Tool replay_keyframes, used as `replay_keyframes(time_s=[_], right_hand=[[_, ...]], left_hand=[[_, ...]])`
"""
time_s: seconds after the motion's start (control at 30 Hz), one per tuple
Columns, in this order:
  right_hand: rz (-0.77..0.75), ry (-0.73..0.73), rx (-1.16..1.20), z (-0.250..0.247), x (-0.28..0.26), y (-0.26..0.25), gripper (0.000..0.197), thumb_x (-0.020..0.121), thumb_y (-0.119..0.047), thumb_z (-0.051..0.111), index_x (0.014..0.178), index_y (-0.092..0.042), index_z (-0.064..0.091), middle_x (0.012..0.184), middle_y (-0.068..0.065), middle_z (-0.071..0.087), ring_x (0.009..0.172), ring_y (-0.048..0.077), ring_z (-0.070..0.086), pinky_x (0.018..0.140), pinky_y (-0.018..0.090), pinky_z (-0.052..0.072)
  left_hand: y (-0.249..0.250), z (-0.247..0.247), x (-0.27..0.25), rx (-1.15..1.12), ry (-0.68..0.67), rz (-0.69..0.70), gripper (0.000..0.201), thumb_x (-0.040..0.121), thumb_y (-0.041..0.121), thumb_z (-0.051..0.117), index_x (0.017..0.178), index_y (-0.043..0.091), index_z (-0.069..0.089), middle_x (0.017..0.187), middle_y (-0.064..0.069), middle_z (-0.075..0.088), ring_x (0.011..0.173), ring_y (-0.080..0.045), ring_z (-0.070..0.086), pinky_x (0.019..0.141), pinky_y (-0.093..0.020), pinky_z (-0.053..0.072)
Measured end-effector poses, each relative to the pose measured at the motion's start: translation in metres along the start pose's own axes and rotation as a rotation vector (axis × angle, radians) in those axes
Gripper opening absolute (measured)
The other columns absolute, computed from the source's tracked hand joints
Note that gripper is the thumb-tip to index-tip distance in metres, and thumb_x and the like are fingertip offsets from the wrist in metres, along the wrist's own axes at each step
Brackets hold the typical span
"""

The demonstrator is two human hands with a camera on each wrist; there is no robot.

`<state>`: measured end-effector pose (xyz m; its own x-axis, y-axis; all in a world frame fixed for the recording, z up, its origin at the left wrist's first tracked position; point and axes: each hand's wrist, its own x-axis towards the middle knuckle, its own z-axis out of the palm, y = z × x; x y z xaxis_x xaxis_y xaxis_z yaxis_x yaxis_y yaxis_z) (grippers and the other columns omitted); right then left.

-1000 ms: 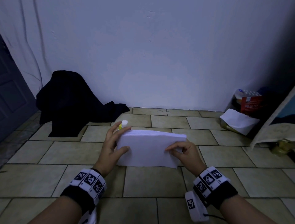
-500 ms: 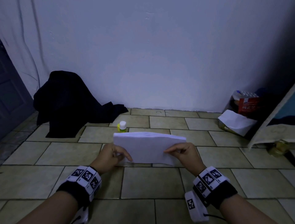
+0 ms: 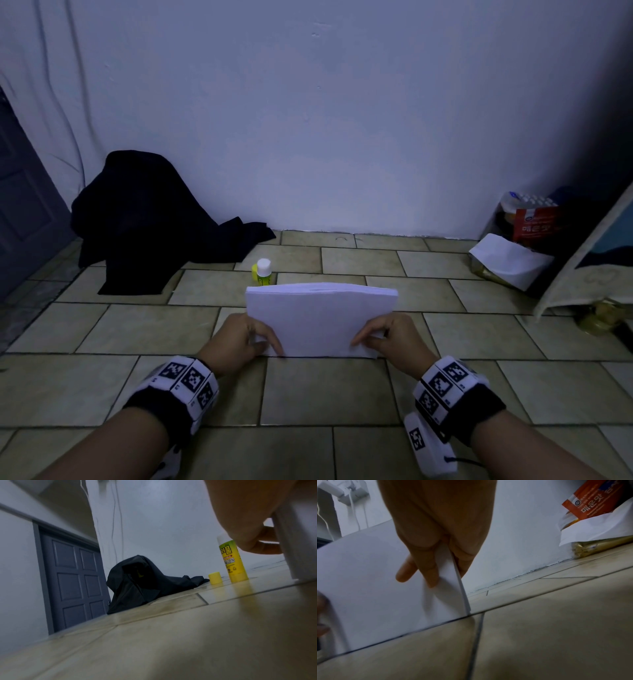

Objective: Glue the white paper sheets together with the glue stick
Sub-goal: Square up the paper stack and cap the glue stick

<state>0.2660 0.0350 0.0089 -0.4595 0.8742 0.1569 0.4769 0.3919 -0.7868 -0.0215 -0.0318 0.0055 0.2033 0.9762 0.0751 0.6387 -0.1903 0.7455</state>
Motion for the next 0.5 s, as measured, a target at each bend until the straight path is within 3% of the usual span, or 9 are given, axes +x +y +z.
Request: replay_keyframes(time_s=[0.13, 0.27, 0.33, 0.4, 0.47, 0.5], right_hand=[[-0.013, 0.041, 0.011, -0.001, -0.001, 0.0, 0.047, 0.075, 0.011, 0.068, 0.061, -0.034, 0.071, 0.067, -0.035, 0.064, 0.082, -0.012, 0.062, 0.075, 0.001, 0.042], [0.017, 0.042, -0.017, 0.0, -0.002, 0.001, 0.054, 0.073, 0.012, 0.069, 0.057, -0.039, 0.068, 0.067, -0.033, 0.064, 0.081, -0.01, 0.061, 0.074, 0.003, 0.044], [0.033, -0.004, -0.014, -0.005, 0.0, -0.004, 0.054, 0.072, 0.014, 0.066, 0.061, -0.038, 0.068, 0.069, -0.03, 0.066, 0.08, -0.011, 0.061, 0.073, 0.002, 0.042], [0.049, -0.05, 0.04, -0.014, 0.003, -0.009, 0.049, 0.071, 0.016, 0.062, 0.074, -0.032, 0.071, 0.083, -0.021, 0.069, 0.083, -0.011, 0.061, 0.074, 0.004, 0.042], [0.1, -0.073, 0.113, -0.02, 0.004, -0.013, 0.044, 0.071, 0.016, 0.061, 0.088, -0.023, 0.071, 0.098, -0.012, 0.067, 0.085, -0.008, 0.06, 0.071, 0.007, 0.045], [0.147, -0.085, 0.144, -0.02, 0.003, -0.014, 0.043, 0.072, 0.016, 0.06, 0.092, -0.021, 0.07, 0.101, -0.007, 0.066, 0.087, -0.003, 0.06, 0.069, 0.009, 0.046]], left_hand=[[-0.003, -0.001, 0.001, 0.06, 0.013, -0.018, 0.063, 0.081, -0.004, 0.069, 0.053, 0.053, 0.065, 0.085, 0.028, 0.067, 0.1, 0.012, 0.055, 0.085, -0.003, 0.043], [0.005, -0.002, 0.0, 0.1, -0.055, -0.069, 0.053, 0.082, -0.001, 0.068, 0.057, 0.046, 0.064, 0.081, 0.029, 0.061, 0.089, 0.008, 0.055, 0.076, -0.001, 0.04], [0.008, -0.005, 0.0, 0.08, -0.089, -0.065, 0.053, 0.082, -0.006, 0.063, 0.061, 0.043, 0.065, 0.089, 0.024, 0.062, 0.088, 0.005, 0.056, 0.073, -0.004, 0.041], [0.009, -0.01, 0.001, 0.009, -0.101, -0.069, 0.045, 0.078, -0.003, 0.062, 0.066, 0.04, 0.068, 0.096, 0.01, 0.064, 0.091, 0.001, 0.057, 0.077, -0.015, 0.047], [0.009, -0.015, -0.002, -0.083, -0.08, -0.122, 0.035, 0.077, -0.001, 0.066, 0.078, 0.034, 0.067, 0.103, 0.001, 0.061, 0.095, -0.017, 0.061, 0.082, -0.034, 0.053], [0.01, -0.015, -0.004, -0.131, -0.066, -0.155, 0.035, 0.077, -0.004, 0.068, 0.081, 0.031, 0.067, 0.106, -0.002, 0.06, 0.095, -0.024, 0.062, 0.082, -0.039, 0.053]])
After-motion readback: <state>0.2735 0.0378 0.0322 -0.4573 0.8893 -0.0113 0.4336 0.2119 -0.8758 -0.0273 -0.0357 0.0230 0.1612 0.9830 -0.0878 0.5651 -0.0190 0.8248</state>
